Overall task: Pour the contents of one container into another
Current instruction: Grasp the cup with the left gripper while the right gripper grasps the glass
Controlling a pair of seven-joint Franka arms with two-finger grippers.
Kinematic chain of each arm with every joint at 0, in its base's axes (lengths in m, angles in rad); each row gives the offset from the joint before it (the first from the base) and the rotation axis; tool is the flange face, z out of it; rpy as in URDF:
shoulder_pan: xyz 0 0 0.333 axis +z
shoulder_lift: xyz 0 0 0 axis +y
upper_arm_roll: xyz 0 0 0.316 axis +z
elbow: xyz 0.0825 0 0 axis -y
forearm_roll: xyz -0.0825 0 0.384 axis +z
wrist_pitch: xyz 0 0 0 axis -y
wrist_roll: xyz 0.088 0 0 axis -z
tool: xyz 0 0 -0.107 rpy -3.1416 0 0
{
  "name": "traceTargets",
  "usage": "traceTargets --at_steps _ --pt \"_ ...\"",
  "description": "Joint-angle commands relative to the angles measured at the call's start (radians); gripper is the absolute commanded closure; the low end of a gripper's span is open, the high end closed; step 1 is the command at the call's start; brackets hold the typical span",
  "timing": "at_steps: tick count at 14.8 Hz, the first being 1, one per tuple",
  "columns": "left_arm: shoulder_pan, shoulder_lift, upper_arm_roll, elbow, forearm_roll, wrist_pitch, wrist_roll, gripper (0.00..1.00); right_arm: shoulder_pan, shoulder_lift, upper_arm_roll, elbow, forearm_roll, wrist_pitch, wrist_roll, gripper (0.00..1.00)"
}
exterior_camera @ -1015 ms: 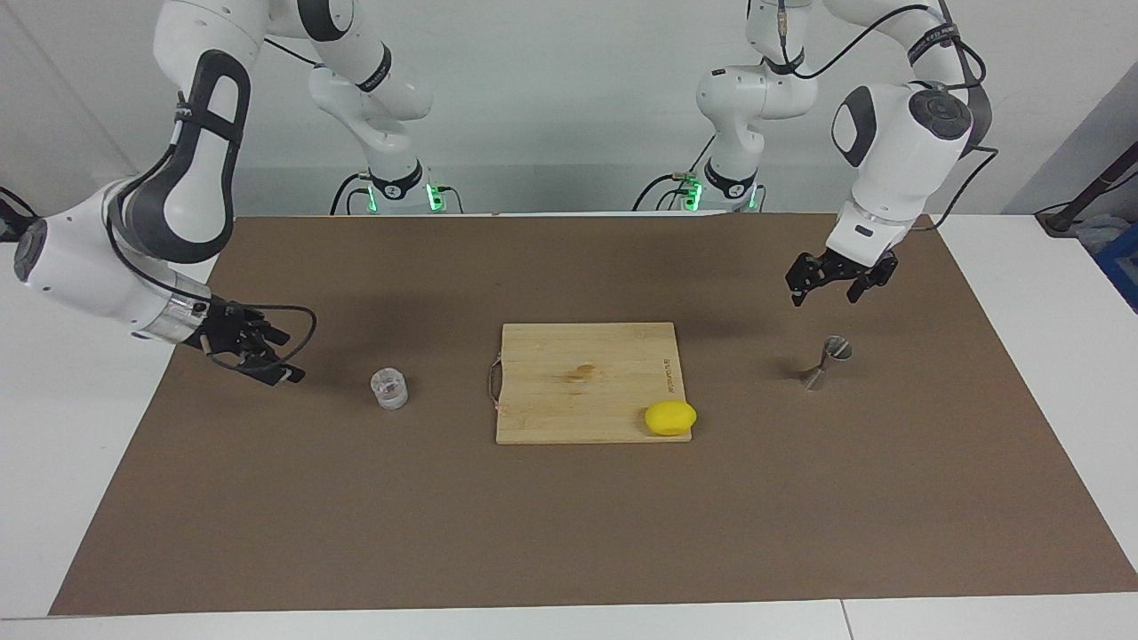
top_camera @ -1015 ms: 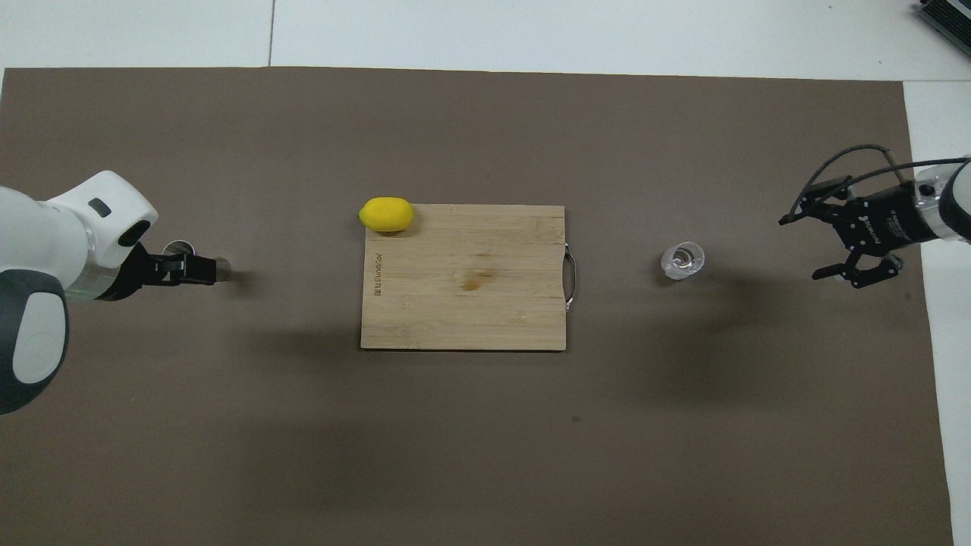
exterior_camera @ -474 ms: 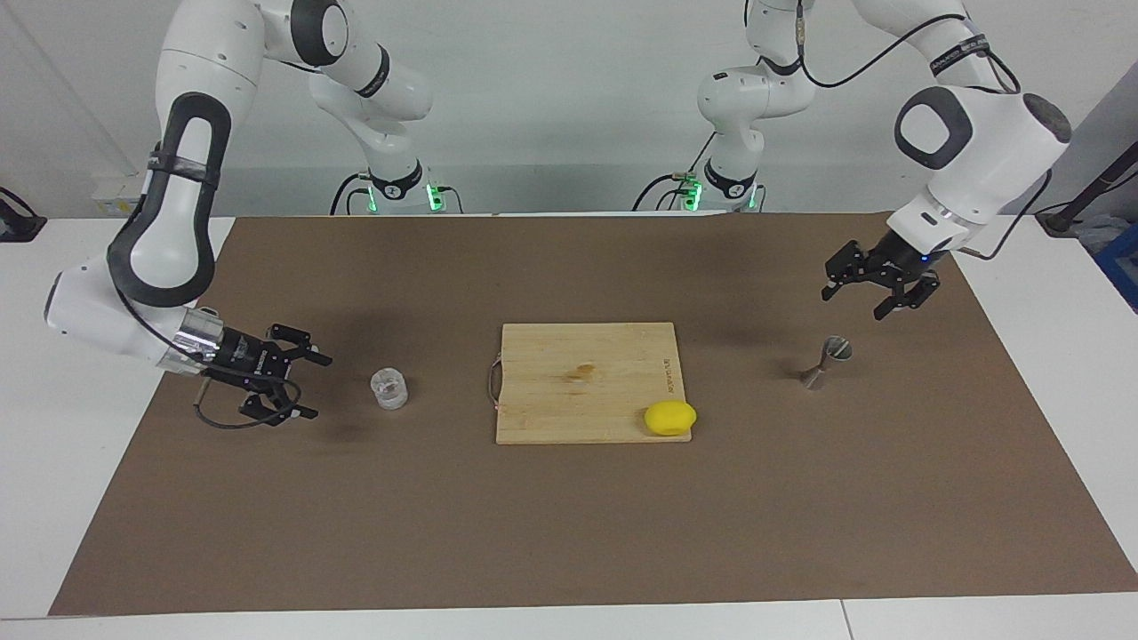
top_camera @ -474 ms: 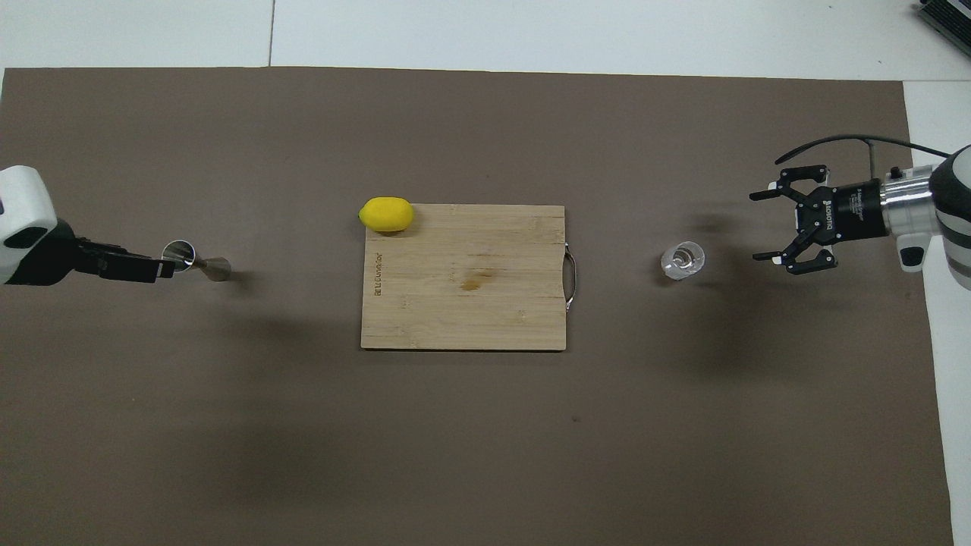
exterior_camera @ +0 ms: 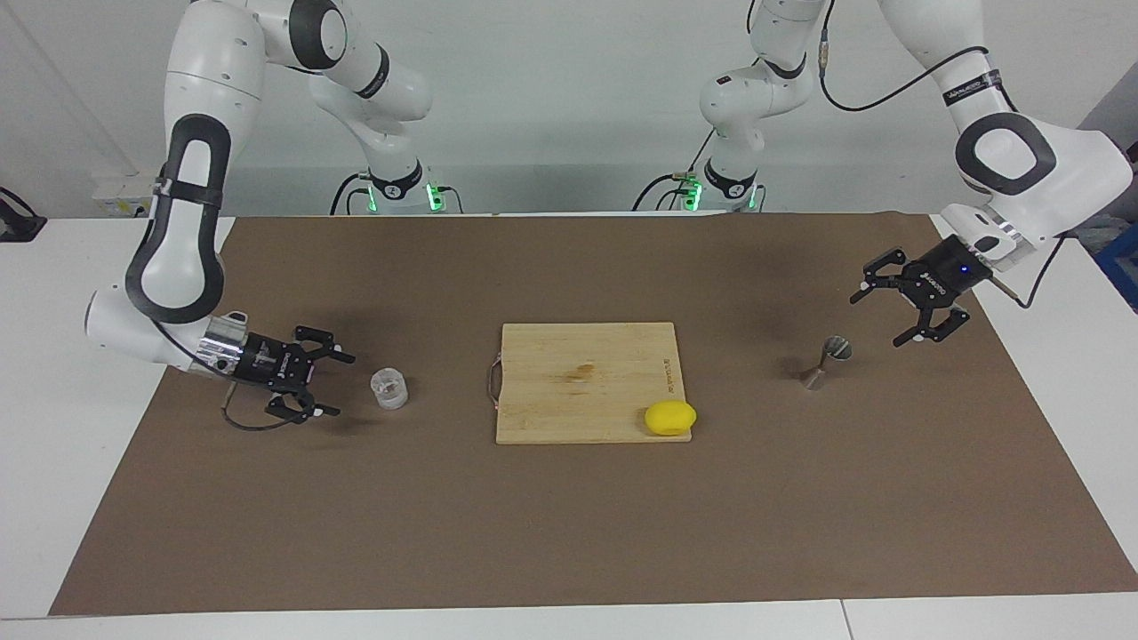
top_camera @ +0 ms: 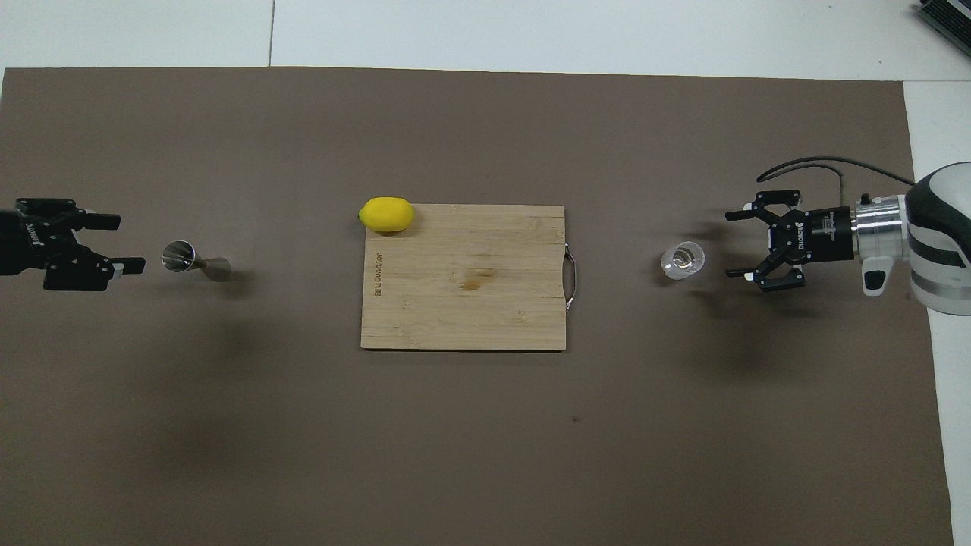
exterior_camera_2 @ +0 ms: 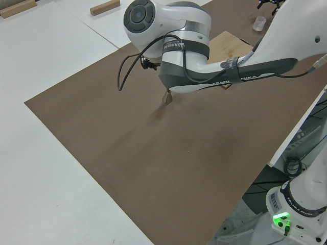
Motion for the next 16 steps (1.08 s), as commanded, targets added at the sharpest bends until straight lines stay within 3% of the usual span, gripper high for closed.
traceTargets --at_steps 1,5,8,16 --pt "0.061 0.122 -0.009 0.104 -0.15 -0.166 0.142 0.0 -0.01 0.013 0.016 -0.044 0.086 0.01 -0.036 0.0" --pt "0.112 0.199 -0.009 0.089 -0.27 -0.26 0.336 0.0 0.001 0.013 0.021 -0.092 0.143 0.045 -0.092 0.0" --pt "0.152 0.203 -0.009 -0.006 -0.341 -0.262 0.531 0.0 0.005 0.013 0.042 -0.106 0.175 0.085 -0.096 0.0" --pt "0.198 0.391 -0.009 -0.012 -0.537 -0.418 0.795 0.0 0.007 0.03 0.064 -0.107 0.205 0.107 -0.118 0.0"
